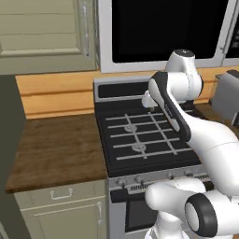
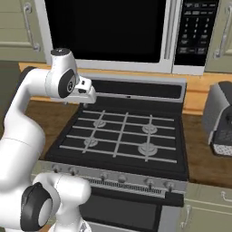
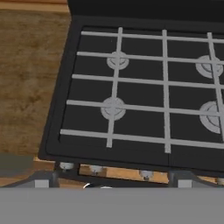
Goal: Navigate to the fridge.
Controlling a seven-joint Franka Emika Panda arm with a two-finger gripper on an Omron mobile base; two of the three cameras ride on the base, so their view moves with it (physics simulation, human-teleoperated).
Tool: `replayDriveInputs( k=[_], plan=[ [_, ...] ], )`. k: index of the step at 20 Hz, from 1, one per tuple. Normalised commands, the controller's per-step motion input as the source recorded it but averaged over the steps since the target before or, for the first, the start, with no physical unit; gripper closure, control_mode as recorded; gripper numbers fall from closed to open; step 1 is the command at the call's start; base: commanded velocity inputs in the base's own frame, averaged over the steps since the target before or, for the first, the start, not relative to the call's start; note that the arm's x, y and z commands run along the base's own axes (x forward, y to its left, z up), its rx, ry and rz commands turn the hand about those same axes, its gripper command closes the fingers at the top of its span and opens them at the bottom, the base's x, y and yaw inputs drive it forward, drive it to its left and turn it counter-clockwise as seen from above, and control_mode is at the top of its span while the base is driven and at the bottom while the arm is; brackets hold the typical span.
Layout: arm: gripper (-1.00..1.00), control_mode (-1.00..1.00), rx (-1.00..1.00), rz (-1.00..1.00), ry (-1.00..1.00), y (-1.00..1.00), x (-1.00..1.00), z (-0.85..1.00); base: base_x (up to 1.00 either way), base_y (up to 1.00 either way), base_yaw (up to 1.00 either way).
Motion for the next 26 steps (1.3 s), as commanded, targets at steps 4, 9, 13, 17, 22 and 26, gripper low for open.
replayDriveInputs(
  k=[4,9,13,17,22,26],
  plan=[
    [-1.00,1.00,0.00,0.00,0.00,0.00,0.00,0.00,-0.39,1.00,0.00],
    [-1.00,1.00,0.00,0.00,0.00,0.00,0.00,0.00,-0.52,0.97,0.00],
    [-1.00,1.00,0.00,0.00,0.00,0.00,0.00,0.00,-0.51,0.81,0.00],
    [-1.00,1.00,0.00,0.00,0.00,0.00,0.00,0.00,-0.33,0.72,0.00],
    [-1.00,1.00,0.00,0.00,0.00,0.00,0.00,0.00,-0.19,0.69,0.00],
    [-1.00,1.00,0.00,0.00,0.00,0.00,0.00,0.00,-0.41,0.61,0.00]
  ],
)
